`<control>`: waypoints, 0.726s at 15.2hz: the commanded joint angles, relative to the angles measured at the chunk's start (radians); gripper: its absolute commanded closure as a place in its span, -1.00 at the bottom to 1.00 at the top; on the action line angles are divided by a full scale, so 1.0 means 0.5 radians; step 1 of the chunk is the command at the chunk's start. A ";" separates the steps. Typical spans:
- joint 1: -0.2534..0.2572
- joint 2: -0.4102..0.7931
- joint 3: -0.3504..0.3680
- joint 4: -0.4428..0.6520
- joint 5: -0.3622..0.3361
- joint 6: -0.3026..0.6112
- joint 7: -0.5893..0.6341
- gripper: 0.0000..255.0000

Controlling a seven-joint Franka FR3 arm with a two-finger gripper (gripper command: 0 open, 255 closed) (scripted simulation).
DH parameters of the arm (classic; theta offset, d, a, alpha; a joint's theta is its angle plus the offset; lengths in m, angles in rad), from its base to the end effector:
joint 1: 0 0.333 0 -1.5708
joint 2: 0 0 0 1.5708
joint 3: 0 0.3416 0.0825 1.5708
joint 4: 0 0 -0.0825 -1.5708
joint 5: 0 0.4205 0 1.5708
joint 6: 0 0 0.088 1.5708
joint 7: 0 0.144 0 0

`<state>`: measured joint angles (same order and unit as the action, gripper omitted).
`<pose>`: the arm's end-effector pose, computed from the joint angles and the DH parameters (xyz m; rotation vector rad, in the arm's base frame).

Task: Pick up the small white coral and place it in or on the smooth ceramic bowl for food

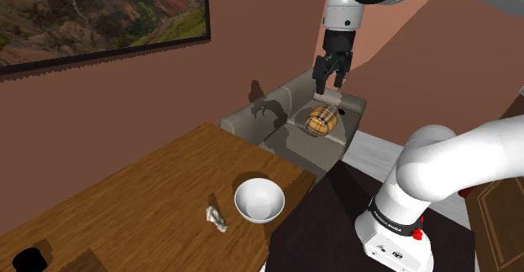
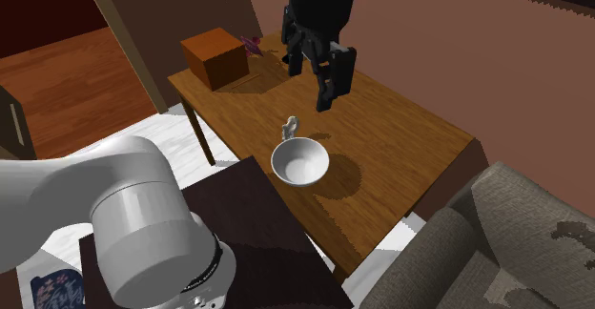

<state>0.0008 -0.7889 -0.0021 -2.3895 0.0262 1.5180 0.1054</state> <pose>0.3143 0.0034 0.5515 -3.1112 0.1646 0.1308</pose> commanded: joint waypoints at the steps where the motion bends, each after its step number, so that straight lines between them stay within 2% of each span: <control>1: 0.000 0.000 0.000 0.000 0.000 0.000 0.000 -1.00; 11: 0.132 0.373 0.352 -0.196 0.117 0.571 0.271 -1.00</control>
<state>0.0605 -0.6283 0.1554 -2.4800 0.0808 1.7682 0.2257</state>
